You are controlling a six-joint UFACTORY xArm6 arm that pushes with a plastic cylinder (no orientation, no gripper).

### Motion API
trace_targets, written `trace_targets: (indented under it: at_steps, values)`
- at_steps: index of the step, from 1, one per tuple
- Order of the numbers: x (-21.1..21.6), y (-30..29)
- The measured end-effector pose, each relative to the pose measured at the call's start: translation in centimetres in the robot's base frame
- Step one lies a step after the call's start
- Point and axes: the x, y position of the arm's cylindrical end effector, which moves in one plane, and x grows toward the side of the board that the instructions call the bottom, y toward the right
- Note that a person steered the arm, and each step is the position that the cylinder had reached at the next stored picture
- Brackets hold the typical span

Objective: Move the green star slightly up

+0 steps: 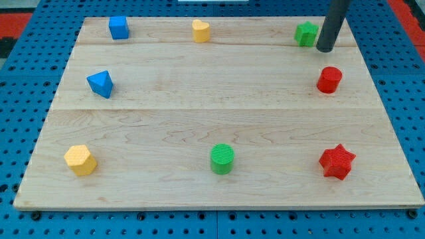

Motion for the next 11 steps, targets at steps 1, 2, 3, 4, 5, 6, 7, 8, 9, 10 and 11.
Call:
trace_targets:
  at_steps: [1, 2, 3, 4, 5, 6, 7, 8, 9, 10, 11]
  values:
    - [0.0, -2.5]
    - [0.0, -2.9]
    - [-0.1, -2.9]
    - [-0.1, -2.9]
    - [-0.3, -2.2]
    - [-0.6, -1.2]
    - [-0.7, -1.2]
    - [-3.5, -1.2]
    - [-4.6, -1.2]
    - [-4.6, -1.2]
    - [-3.5, -2.1]
